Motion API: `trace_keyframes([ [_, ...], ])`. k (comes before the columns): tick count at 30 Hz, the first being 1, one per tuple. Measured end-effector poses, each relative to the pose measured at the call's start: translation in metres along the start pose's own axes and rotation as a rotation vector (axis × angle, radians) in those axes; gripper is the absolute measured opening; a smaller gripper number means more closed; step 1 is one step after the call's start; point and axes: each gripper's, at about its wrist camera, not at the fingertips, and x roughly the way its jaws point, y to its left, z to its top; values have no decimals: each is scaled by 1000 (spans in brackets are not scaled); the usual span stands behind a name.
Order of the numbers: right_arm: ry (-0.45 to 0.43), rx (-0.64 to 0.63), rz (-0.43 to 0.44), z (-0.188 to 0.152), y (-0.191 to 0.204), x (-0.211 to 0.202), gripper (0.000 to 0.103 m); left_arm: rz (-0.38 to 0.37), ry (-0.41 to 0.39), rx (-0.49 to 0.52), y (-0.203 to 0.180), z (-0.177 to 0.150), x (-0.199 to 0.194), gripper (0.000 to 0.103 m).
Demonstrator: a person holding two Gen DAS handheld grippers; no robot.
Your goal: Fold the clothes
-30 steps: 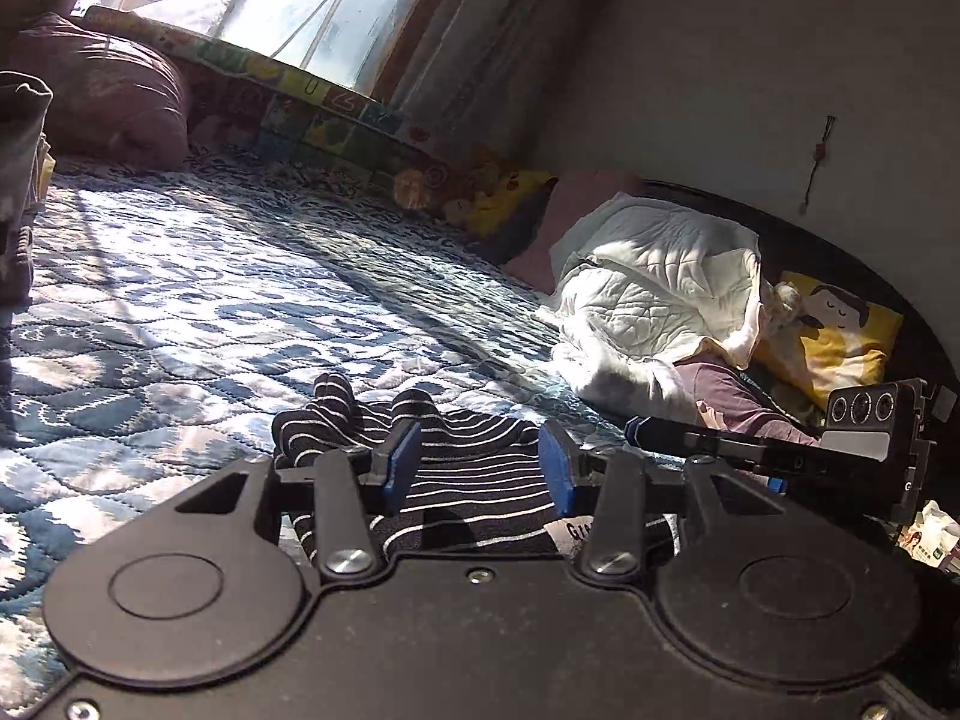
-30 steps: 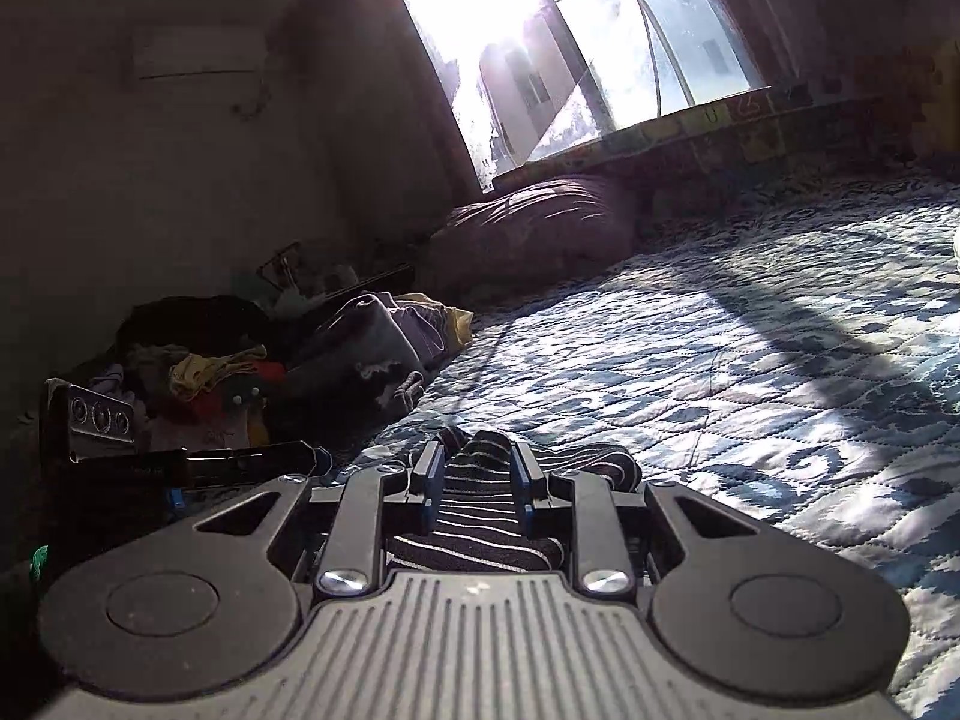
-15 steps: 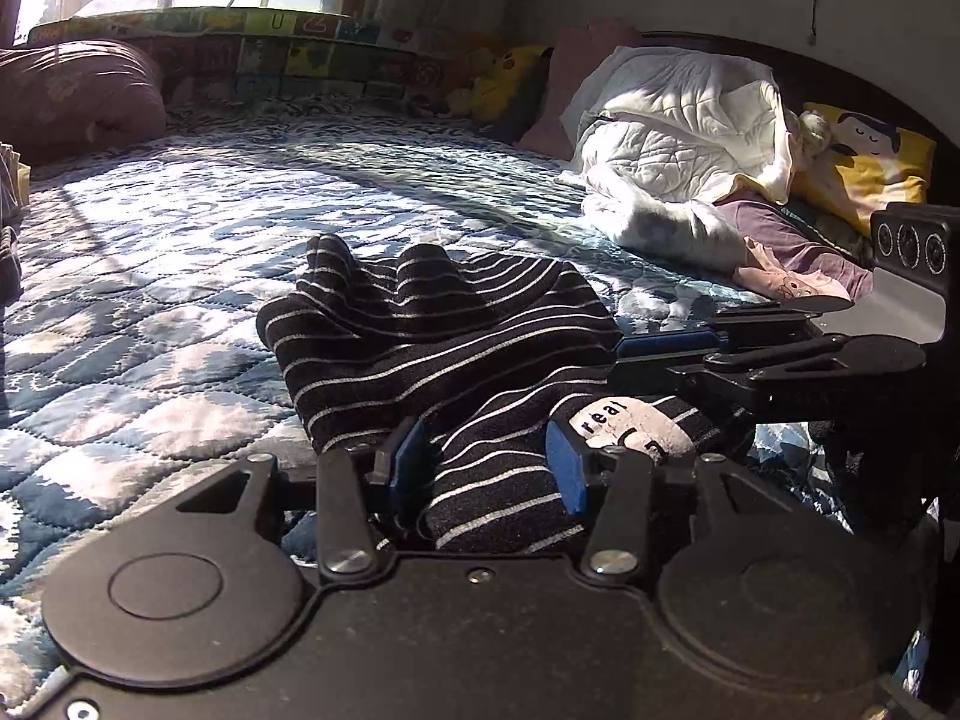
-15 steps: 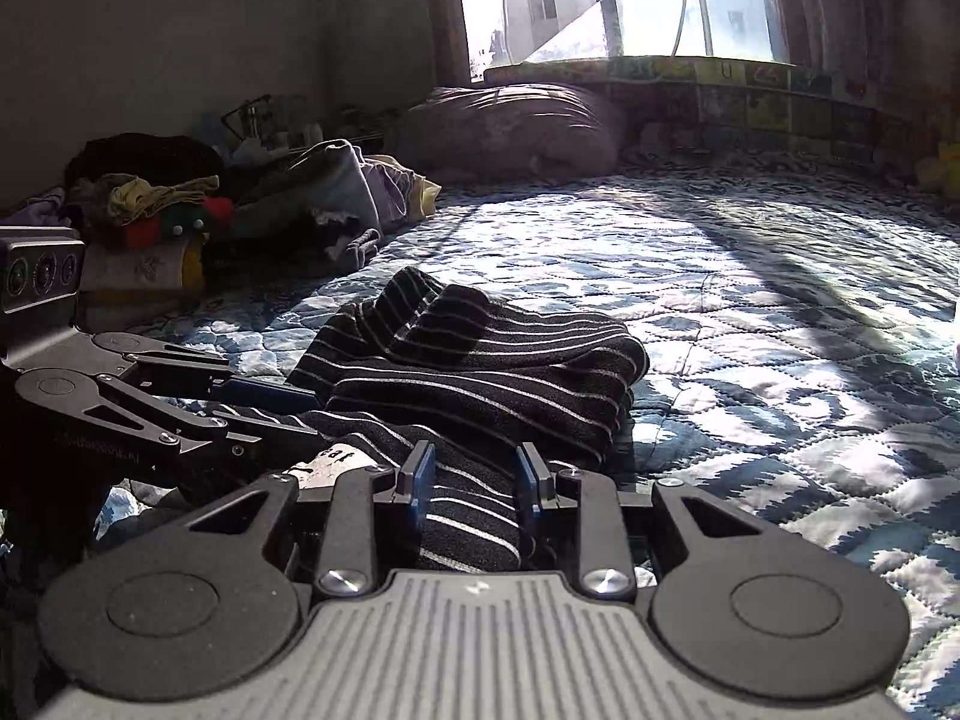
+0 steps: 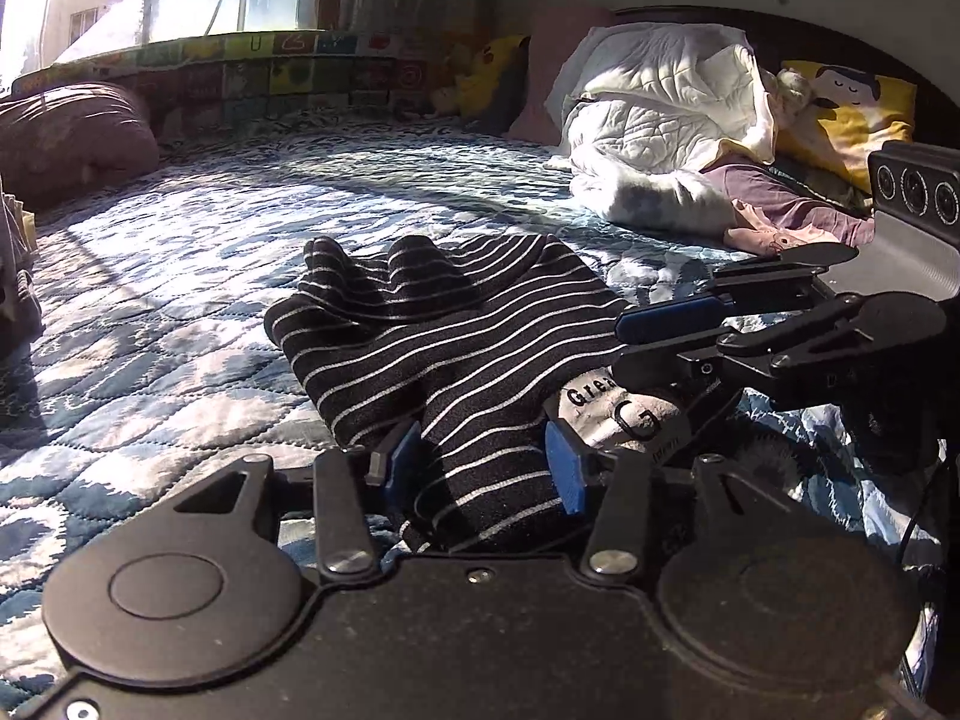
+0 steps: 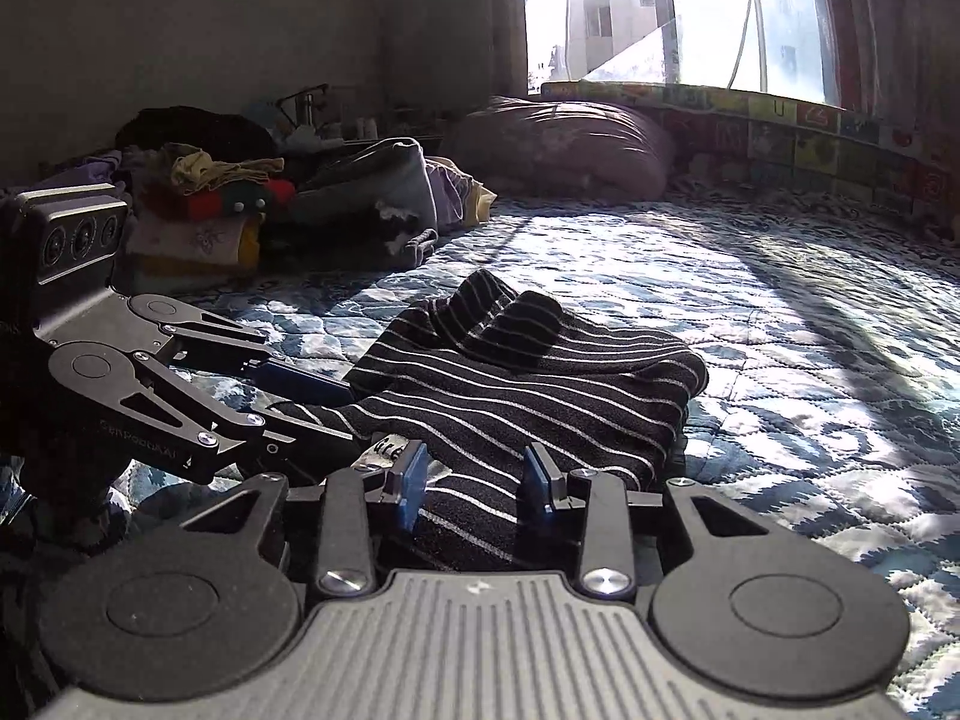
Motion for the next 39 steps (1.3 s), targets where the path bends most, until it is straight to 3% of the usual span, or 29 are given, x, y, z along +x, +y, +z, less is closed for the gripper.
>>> trace_keyframes([
  [2,-51,-15,4,3,3,-7,36,-29,-54,-22,3,6,-11,43],
  [3,-30,-10,-1,2,2,-3,36,-48,-66,-44,6,9,-13,43],
  [5,44,15,-7,-4,-2,11,38,-38,-20,-68,10,7,-7,45],
  [7,106,75,23,-12,-13,26,41,17,89,-7,6,-5,12,54],
  [11,130,52,20,-10,-10,25,41,31,107,-25,10,-3,12,65],
  [13,120,88,31,-7,-13,20,42,4,95,-64,15,-4,10,65],
  [15,45,116,35,-2,-18,5,41,-18,56,-100,19,0,2,65],
  [18,-38,257,-28,2,-39,-7,45,-21,19,-210,32,2,-4,65],
  [21,-4,455,-80,-6,-68,3,57,-6,3,-386,49,3,-2,65],
  [24,50,631,-61,-19,-86,17,65,-19,23,-610,68,-2,6,65],
  [27,94,746,-29,-32,-90,33,69,-61,35,-764,77,-8,17,65],
  [34,59,833,-40,-37,-91,49,66,-40,40,-796,60,-1,41,59],
  [38,58,872,-30,-38,-89,54,50,-32,50,-822,54,-1,48,44],
  [39,57,889,-18,-39,-90,55,40,-27,52,-824,53,-1,49,40],
])
